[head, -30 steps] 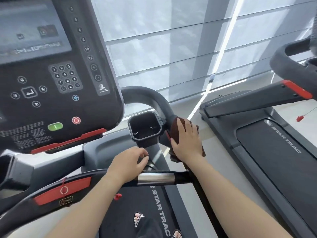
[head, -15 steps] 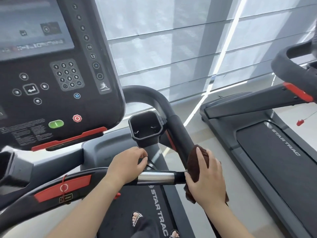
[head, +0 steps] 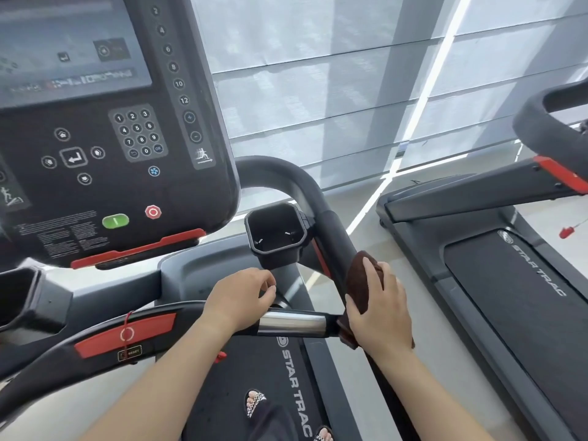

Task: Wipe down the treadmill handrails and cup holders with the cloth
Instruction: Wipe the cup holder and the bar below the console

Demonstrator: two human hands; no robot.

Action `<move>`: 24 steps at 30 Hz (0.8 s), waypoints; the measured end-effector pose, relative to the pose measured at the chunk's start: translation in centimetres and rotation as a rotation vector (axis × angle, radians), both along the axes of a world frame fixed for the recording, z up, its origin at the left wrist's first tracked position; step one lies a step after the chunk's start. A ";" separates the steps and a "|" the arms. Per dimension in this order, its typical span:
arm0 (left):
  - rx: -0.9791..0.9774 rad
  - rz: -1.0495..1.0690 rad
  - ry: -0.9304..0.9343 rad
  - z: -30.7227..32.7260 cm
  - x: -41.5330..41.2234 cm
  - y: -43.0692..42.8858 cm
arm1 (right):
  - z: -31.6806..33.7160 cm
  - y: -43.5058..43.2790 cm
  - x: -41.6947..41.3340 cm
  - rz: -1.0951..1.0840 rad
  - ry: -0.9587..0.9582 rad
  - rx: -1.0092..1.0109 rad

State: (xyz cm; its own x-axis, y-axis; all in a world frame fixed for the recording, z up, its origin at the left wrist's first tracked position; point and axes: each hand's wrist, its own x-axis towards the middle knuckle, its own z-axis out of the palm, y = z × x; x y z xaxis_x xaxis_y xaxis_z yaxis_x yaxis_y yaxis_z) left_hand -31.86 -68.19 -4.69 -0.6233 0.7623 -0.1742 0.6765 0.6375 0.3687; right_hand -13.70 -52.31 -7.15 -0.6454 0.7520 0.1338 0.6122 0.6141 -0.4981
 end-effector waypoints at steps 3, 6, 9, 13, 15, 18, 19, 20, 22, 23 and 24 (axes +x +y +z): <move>0.007 -0.014 0.016 -0.1 0.1 0.0 | -0.3 -1.0 1.9 0.025 -0.007 0.056; 0.024 -0.023 0.019 -0.1 0.2 0.0 | -0.7 -1.2 1.9 0.018 -0.035 0.100; 0.048 -0.028 0.014 -0.1 0.0 0.0 | -0.6 -0.8 -0.2 -0.008 -0.044 0.110; 0.122 0.002 -0.011 0.2 -0.6 -0.1 | -0.3 0.5 -4.0 0.003 -0.069 0.096; 0.150 0.022 -0.011 0.6 -1.4 -0.4 | -0.1 1.1 -5.4 -0.009 -0.043 0.059; 0.143 0.010 0.044 0.9 -3.6 -1.2 | 0.7 1.6 -6.9 -0.034 0.057 0.023; 0.144 0.016 0.054 1.0 -4.5 -1.6 | 1.0 1.6 -7.5 -0.030 0.098 0.025; 0.143 0.026 0.062 1.1 -5.4 -1.9 | 1.5 1.6 -8.3 -0.015 0.139 0.031; 0.144 0.041 0.067 1.4 -7.2 -2.4 | 2.4 1.3 -10.4 0.040 0.213 0.039; 0.154 0.043 0.069 1.5 -8.0 -2.7 | 2.9 1.0 -11.8 0.075 0.234 0.043; 0.168 0.047 0.073 1.7 -8.9 -2.9 | 3.2 0.7 -13.2 0.112 0.234 0.052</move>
